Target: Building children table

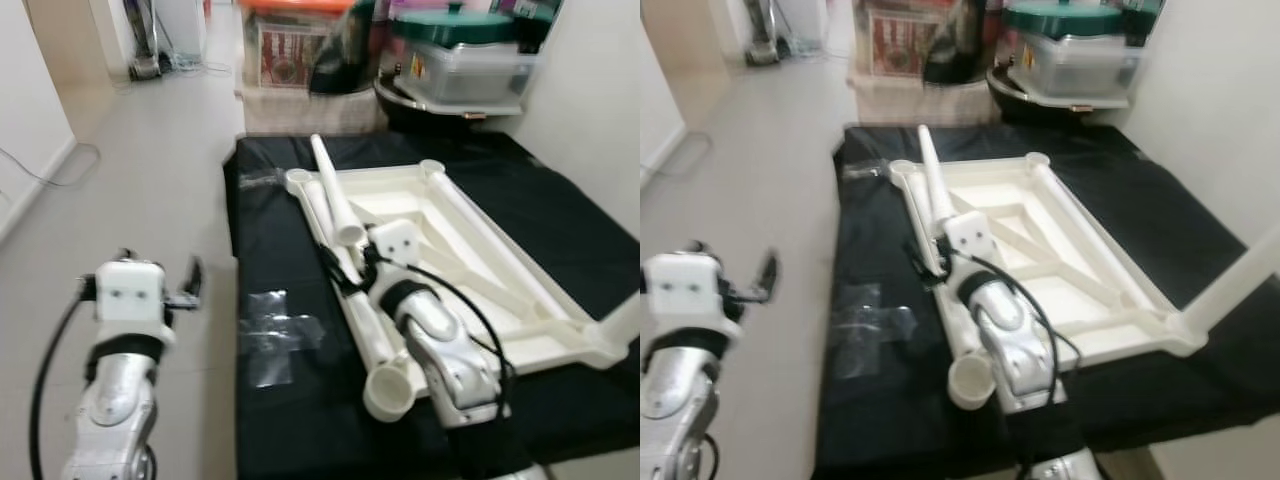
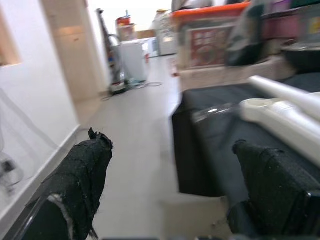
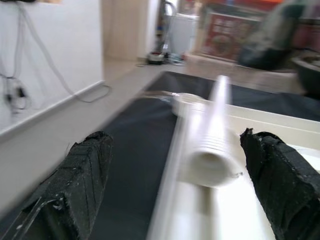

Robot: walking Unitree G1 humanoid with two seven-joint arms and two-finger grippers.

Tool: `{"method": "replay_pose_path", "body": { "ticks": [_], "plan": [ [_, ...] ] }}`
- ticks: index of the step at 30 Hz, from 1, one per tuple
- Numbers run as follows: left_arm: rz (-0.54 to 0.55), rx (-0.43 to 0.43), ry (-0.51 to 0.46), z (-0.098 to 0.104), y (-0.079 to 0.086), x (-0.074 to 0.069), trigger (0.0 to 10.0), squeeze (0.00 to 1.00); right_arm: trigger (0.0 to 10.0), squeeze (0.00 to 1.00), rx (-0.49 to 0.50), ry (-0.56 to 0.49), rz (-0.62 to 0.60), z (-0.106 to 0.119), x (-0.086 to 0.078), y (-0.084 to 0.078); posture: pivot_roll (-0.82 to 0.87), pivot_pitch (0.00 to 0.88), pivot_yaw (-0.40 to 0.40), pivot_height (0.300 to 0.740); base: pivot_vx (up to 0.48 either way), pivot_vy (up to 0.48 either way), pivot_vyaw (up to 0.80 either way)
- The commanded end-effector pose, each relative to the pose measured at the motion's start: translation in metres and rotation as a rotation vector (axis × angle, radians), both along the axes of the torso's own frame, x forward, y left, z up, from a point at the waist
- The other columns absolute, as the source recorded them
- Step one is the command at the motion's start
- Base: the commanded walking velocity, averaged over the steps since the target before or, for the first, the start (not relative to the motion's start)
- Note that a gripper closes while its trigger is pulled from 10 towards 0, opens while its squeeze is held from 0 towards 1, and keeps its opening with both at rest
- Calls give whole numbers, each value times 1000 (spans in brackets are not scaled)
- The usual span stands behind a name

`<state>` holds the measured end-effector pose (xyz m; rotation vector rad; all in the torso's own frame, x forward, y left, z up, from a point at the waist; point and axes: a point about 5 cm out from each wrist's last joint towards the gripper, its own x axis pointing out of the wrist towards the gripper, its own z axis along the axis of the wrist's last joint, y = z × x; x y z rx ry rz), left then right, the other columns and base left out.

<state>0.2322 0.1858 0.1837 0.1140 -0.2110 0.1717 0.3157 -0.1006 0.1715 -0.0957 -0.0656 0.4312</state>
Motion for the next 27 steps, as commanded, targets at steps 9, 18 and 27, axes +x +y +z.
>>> {"method": "replay_pose_path", "body": {
  "ticks": [9,18,27],
  "plan": [
    [-27,2,-15,1,-6,3,10000,0,10000,0,36,-31,-24,4,1,-6,80,0,-76,740,146,0,0],
    [44,15,-2,-4,1,1,10000,0,10000,0,116,-100,0,20,-3,-5,78,0,-77,740,0,0,0],
    [102,27,21,-9,11,-2,10000,0,10000,0,53,-95,34,16,-4,1,86,0,-90,740,0,0,356]
  ]
}}
